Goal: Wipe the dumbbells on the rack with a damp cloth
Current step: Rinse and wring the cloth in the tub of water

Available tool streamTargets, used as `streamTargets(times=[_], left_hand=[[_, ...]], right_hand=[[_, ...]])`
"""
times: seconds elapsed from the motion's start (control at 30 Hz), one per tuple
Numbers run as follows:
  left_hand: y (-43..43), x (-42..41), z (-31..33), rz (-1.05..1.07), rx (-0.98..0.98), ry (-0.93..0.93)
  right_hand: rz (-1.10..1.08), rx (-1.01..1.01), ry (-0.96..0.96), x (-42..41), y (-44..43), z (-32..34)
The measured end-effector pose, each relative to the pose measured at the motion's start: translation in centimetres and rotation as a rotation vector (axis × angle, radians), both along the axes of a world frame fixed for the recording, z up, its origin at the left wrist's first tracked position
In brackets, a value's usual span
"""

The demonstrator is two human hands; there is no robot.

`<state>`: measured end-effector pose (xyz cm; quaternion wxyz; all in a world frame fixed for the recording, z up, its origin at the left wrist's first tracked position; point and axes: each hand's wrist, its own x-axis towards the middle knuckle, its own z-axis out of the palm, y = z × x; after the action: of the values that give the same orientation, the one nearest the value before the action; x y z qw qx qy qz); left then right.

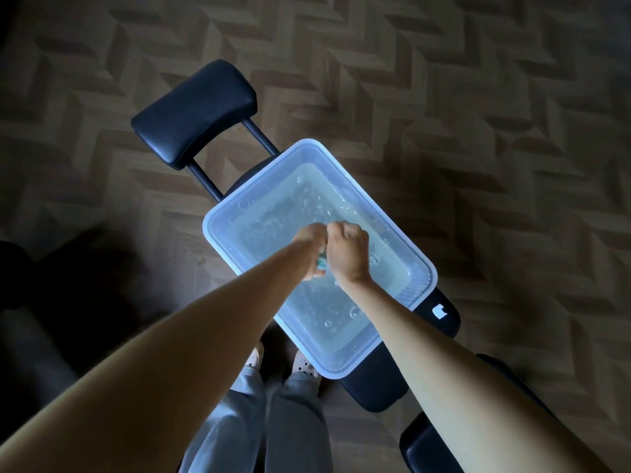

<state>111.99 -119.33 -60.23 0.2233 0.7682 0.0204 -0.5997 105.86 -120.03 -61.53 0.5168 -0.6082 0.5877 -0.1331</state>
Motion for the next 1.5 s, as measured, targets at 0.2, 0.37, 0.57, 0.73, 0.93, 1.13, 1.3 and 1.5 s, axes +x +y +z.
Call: streamTargets(times=[0.2,0.37,0.57,0.73,0.93,1.13,1.3,1.5], left_hand=[[0.1,-0.1,-0.2,-0.070,-0.187,-0.147],[1.2,-0.7,0.4,-0.069,-0.388,-0.322],[0.9,-1.0,0.4,-0.070,-0.295,-0.447],[-0.2,-0.8,0.1,-0.062,-0.265,-0.375],[0.2,-1.0,0.2,-0.023,-0.219,-0.273],[0.4,0.1,3.3,-0.202,-0.207,-0.277],[1.7,2.9,8.5,-0.049,-0.332,-0.118],[6.7,10.1,16.1,-0.042,-0.535,-0.348]], right_hand=[[-0.331,0.051,-0.016,0.1,0.1,0.1],[-0.348,0.048,0.054,-0.1,-0.6,0.0],[-0.419,0.197,0.025,0.6,-0.7,-0.3],[-0.426,0.220,-0.089,0.7,-1.4,-0.1],[-0.199,0.041,-0.104,-0.5,-1.1,-0.1],[-0.211,0.055,0.068,-0.6,-1.3,2.0],[-0.307,0.425,-0.157,0.4,-1.4,7.7],[-0.072,0.276,-0.249,5.9,0.8,15.5]])
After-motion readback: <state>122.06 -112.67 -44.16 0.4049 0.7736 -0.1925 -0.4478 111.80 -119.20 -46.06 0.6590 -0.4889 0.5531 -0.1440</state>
